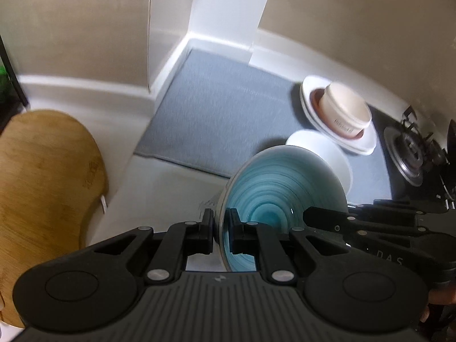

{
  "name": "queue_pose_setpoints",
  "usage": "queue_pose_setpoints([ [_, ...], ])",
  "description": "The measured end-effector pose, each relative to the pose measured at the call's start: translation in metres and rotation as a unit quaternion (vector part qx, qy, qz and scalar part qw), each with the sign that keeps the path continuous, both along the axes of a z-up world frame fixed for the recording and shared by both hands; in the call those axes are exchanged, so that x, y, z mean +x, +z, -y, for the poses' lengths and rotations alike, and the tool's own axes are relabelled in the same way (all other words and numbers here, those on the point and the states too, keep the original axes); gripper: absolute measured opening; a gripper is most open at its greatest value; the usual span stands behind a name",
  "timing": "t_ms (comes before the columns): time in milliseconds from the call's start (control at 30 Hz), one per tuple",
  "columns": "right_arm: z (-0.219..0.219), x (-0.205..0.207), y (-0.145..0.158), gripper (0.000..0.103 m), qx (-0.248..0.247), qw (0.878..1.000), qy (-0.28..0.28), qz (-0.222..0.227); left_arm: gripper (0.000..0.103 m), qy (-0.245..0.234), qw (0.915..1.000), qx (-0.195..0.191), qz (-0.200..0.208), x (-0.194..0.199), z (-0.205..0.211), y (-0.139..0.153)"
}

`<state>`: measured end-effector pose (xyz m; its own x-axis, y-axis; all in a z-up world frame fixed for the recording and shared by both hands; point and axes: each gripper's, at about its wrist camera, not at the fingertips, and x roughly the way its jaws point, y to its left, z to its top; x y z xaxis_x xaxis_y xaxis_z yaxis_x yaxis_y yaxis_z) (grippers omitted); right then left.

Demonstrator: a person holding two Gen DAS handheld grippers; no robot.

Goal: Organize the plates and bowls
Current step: 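Lift the blue swirl bowl with both tools and lower it into the cream bowl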

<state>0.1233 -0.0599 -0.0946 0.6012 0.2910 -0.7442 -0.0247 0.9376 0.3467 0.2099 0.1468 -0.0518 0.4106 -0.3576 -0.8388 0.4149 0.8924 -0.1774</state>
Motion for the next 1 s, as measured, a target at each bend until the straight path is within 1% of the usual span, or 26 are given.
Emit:
queue_pose_setpoints([
  [167, 0.011, -0.006, 0.016, 0.012, -0.004, 1.0, -0.008, 0.026, 0.011, -0.01, 0.9995, -0.015, 0.025, -0.006, 0.011, 0.018],
  [367, 0.037, -0.017, 0.032, 0.011, -0.001, 0.998, -0.044, 0.045, 0.011, -0.041, 0.9978, -0.036, 0.039, -0.01, 0.042, 0.031],
  [500, 0.064, -0.027, 0.039, 0.01, -0.014, 0.996, -0.073, 0.058, 0.011, -0.07, 0.9957, -0.045, 0.041, -0.007, 0.076, 0.035],
  [733, 0.118, -0.038, 0.042, 0.009, -0.027, 0.989, -0.131, 0.059, 0.011, -0.122, 0.9903, -0.056, 0.036, 0.003, 0.146, 0.037],
  [867, 0.149, -0.037, 0.041, 0.009, -0.026, 0.986, -0.157, 0.057, 0.011, -0.14, 0.9879, -0.059, 0.032, 0.014, 0.179, 0.036],
  [1000, 0.174, -0.028, 0.039, 0.009, -0.029, 0.983, -0.172, 0.059, 0.011, -0.144, 0.9874, -0.061, 0.025, 0.031, 0.208, 0.033],
])
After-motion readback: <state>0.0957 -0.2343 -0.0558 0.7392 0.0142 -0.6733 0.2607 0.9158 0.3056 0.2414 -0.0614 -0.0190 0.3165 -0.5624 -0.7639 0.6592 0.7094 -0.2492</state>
